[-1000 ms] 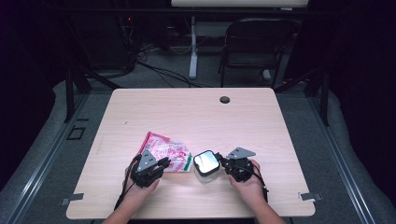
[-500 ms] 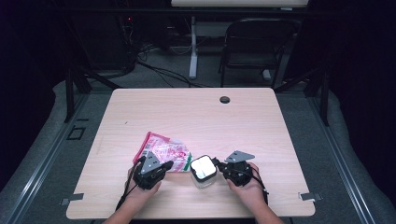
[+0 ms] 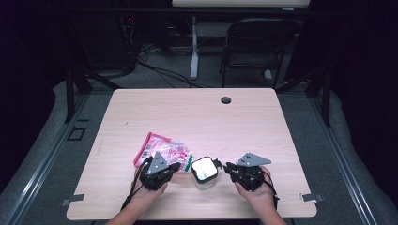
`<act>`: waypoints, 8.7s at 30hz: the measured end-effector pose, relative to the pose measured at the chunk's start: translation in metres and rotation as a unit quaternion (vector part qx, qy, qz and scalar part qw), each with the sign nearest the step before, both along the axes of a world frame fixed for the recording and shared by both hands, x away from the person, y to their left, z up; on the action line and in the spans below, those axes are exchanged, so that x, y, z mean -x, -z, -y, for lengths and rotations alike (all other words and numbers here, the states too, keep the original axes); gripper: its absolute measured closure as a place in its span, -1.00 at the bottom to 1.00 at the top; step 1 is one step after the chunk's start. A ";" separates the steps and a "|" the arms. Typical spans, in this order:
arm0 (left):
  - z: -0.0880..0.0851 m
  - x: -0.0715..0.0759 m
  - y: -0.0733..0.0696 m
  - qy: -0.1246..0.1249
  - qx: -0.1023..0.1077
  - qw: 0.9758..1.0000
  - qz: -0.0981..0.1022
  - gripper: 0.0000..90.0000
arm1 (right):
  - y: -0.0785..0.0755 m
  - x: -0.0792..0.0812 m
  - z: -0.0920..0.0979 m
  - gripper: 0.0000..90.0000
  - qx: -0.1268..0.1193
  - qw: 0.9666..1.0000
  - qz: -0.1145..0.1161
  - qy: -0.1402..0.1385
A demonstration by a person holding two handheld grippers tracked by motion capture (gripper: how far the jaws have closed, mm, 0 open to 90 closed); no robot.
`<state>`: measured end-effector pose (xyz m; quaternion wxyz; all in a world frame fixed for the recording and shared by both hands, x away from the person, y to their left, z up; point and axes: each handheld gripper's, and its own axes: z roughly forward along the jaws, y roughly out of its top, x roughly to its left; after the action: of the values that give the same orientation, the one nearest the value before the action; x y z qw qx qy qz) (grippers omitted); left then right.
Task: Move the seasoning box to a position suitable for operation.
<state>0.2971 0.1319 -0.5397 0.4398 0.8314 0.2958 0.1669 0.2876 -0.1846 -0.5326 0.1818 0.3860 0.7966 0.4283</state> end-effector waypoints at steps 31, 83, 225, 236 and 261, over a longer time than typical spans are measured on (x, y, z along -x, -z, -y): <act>0.027 0.000 0.008 0.024 -0.009 1.000 -0.014 0.98 | 0.010 -0.012 -0.003 0.78 -0.022 0.999 -0.032 0.003; 0.025 0.021 -0.013 0.088 -0.015 0.994 -0.058 1.00 | -0.014 -0.004 -0.016 0.89 -0.064 0.998 -0.005 -0.024; 0.038 0.009 -0.020 0.113 0.024 0.992 -0.042 1.00 | -0.015 0.031 -0.004 0.67 -0.070 0.997 0.039 -0.008; 0.032 0.010 -0.024 0.114 0.048 0.992 -0.035 0.81 | -0.016 0.030 -0.004 0.76 -0.064 0.997 0.041 -0.008; -0.007 0.022 -0.021 0.043 0.056 0.997 -0.031 0.56 | -0.014 -0.014 -0.001 0.84 -0.094 0.995 0.026 -0.003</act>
<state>0.2755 0.1388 -0.5189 0.4831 0.8220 0.2823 0.1057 0.3011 -0.1832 -0.5185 0.1639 0.3880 0.7488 0.5118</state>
